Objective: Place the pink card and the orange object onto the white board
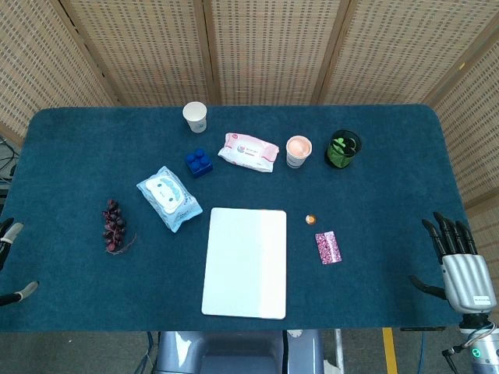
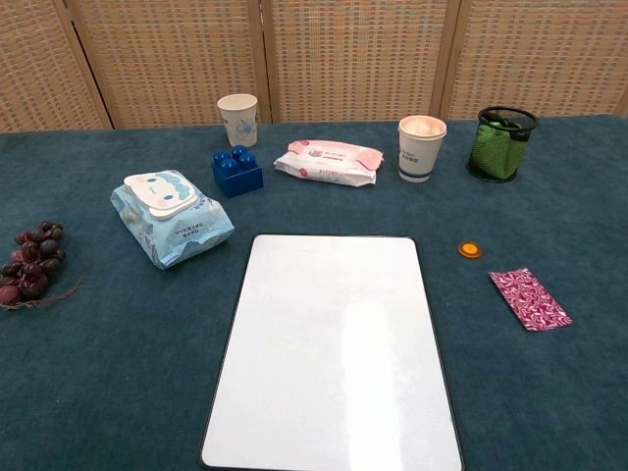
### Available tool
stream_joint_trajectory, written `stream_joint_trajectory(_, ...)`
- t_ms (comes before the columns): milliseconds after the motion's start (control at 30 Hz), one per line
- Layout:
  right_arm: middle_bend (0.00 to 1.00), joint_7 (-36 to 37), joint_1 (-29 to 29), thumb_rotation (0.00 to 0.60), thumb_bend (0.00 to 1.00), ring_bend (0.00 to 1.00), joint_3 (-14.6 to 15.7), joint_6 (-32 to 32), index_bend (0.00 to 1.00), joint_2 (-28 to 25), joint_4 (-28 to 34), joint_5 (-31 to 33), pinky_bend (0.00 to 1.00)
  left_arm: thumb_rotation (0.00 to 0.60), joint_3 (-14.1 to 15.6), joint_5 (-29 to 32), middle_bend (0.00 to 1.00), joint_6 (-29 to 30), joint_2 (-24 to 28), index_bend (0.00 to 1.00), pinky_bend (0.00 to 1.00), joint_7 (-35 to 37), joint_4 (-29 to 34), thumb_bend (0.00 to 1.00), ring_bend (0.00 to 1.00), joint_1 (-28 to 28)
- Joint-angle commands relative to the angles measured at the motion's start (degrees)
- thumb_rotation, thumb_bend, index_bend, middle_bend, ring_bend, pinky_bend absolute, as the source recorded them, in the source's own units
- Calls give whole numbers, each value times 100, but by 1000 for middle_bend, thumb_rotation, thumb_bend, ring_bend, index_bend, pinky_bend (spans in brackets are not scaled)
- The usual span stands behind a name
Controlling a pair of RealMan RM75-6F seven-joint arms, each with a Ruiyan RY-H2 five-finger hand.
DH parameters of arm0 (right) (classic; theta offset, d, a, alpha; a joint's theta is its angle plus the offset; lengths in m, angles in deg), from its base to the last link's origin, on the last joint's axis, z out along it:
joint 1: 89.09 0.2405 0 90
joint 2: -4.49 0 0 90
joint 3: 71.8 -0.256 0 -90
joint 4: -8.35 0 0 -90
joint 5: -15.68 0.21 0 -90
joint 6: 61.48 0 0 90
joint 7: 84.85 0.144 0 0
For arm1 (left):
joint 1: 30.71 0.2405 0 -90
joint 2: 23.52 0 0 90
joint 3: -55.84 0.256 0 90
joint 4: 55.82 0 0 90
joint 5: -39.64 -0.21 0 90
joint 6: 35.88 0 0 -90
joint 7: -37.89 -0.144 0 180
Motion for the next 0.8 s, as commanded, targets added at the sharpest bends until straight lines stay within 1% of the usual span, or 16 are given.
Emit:
stream_joint_trajectory(33, 0, -23, 4, 600, 0, 0, 9, -5, 48, 9, -9, -17, 0, 600, -5, 19, 0, -16, 12, 0, 0, 29, -3, 0, 0, -4)
stream_joint_trajectory(233, 0, -77, 32, 600, 0, 0, 62, -109, 48, 32, -22, -39, 0, 600, -8, 52, 0, -51, 24, 0, 0, 55, 3, 0, 0, -10)
stream_joint_trajectory(367, 0, -145, 191, 600, 0, 0, 150, -428, 48, 26, 24, -148, 0, 600, -37, 58, 0, -3, 35, 0, 0, 59, 7, 0, 0, -4)
stream_joint_trajectory(533, 0, -562, 789, 600, 0, 0, 151, -1401, 47, 50, 145, -235, 0, 600, -79, 171, 0, -125, 37, 0, 0, 11, 46, 0, 0, -60)
stream_joint_trajectory(567, 0, -643, 1009, 600, 0, 0, 122, -1782, 47, 86, 189, -168, 0, 600, -97, 212, 0, -150, 31, 0, 0, -26, 59, 0, 0, -73)
stream_joint_trajectory(667, 0, -762, 1434, 600, 0, 0, 32, -2558, 47, 186, 203, 125, 0, 600, -120, 293, 0, -209, 21, 0, 0, -79, 85, 0, 0, -93)
stream_joint_trajectory(733, 0, -922, 1673, 600, 1, 0, -55, -2979, 55, 282, 151, 389, 0, 600, -141, 360, 0, -257, 17, 0, 0, -95, 90, 0, 0, -110)
stream_joint_trajectory(800, 0, -1125, 1860, 600, 14, 0, -137, -3269, 74, 404, 71, 634, 0, 600, -160, 430, 0, -321, 13, 0, 0, -100, 84, 0, 0, -134)
